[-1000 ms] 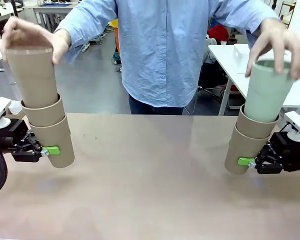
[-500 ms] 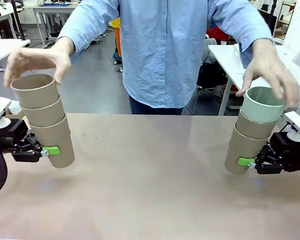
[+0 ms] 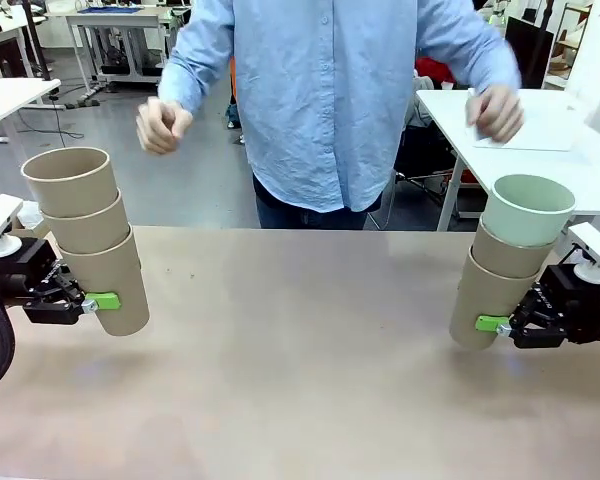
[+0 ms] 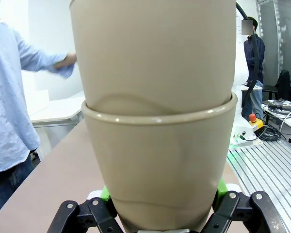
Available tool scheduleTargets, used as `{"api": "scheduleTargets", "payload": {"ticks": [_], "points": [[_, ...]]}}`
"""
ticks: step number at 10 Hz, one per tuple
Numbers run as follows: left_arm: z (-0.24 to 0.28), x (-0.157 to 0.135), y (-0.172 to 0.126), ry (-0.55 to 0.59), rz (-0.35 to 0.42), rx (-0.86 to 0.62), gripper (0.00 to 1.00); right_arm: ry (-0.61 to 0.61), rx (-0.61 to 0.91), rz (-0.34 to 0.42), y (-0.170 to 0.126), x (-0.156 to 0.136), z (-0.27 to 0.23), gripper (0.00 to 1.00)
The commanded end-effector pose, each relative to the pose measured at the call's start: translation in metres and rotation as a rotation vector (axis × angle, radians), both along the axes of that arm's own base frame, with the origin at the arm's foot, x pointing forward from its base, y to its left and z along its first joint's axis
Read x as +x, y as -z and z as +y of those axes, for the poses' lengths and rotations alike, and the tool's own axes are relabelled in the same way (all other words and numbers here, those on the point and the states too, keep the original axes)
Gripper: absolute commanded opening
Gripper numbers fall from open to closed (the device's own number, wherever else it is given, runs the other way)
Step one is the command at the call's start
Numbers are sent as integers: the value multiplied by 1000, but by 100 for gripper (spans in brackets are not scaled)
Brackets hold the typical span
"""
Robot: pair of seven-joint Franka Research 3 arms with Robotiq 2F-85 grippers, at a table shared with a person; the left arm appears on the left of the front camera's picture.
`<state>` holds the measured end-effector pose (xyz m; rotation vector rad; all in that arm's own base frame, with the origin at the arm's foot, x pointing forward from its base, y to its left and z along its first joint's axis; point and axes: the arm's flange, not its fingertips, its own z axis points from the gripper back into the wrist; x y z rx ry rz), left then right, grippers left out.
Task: Stack the cups and store them in the basket.
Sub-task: Place the stack of Reusable plastic cups into the Pantry Basket.
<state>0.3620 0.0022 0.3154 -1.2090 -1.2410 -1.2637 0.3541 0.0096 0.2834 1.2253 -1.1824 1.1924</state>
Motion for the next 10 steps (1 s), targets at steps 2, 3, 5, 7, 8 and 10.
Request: {"api": "scheduleTargets", "payload": {"ticks": [2,3,5,7,8,10], "points": [[0,0,-3,3,-9,-5,85,16,13,-10,-4,3,3,83],[0,0,-3,3,-9,-5,85,16,13,-10,-4,3,3,83],[0,0,-3,3,-9,-5,85,16,13,-10,-4,3,3,83],[0,0,-3,3,-9,-5,85,16,13,-10,-4,3,3,83],[0,0,-3,3,-9,-5,85,16,13,-10,-4,3,3,83],[0,0,-3,3,-9,-5,85,16,13,-10,-4,3,3,83]]}}
